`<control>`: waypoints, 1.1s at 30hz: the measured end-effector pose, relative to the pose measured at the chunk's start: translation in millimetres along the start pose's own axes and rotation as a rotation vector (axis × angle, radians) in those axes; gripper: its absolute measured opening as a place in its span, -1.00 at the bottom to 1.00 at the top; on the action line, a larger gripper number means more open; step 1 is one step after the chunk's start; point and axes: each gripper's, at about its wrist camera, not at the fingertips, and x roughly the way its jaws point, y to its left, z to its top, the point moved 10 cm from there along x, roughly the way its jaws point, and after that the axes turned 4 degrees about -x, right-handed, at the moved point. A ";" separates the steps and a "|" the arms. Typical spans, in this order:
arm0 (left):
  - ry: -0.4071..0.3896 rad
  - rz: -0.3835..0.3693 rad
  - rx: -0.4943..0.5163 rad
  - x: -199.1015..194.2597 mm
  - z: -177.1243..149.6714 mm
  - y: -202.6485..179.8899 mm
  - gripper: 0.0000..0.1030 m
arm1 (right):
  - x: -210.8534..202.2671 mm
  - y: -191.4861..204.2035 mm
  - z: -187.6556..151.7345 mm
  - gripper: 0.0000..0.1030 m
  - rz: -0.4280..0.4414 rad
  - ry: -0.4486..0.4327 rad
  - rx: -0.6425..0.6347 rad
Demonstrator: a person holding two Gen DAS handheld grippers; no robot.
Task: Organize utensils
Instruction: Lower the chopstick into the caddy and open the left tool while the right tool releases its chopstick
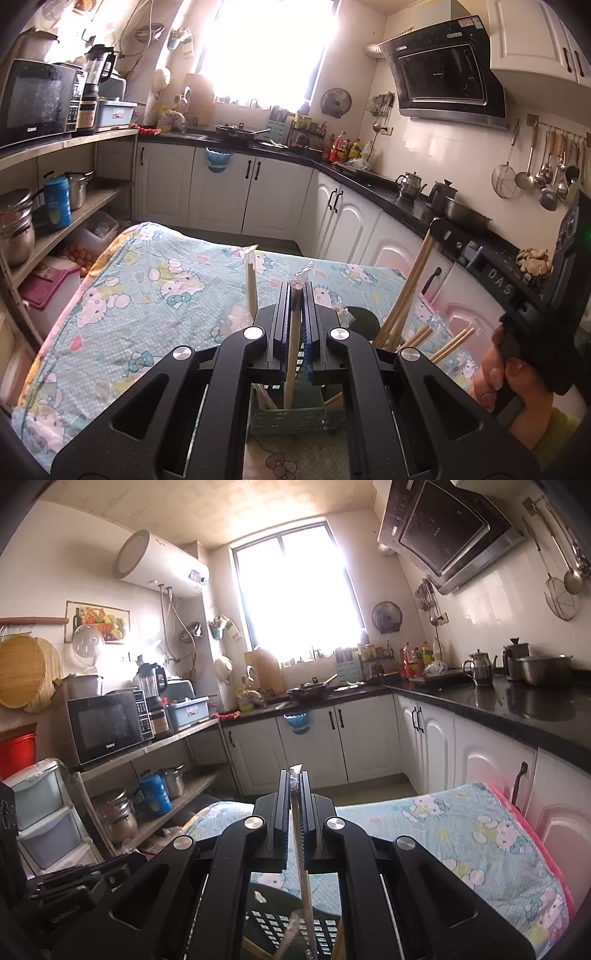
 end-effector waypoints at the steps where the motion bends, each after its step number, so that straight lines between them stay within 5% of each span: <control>1: 0.002 0.000 -0.001 0.9 -0.8 -0.1 -0.97 | 1.9 -0.8 -4.2 -0.90 0.000 0.007 0.003; 28: 0.045 0.016 -0.001 5.1 -16.9 1.8 -0.97 | 1.0 -1.3 -40.5 -0.89 0.037 0.118 0.019; 33: 0.059 0.016 -0.008 3.6 -19.1 3.4 -0.73 | -5.7 1.2 -40.6 -0.85 0.047 0.140 0.008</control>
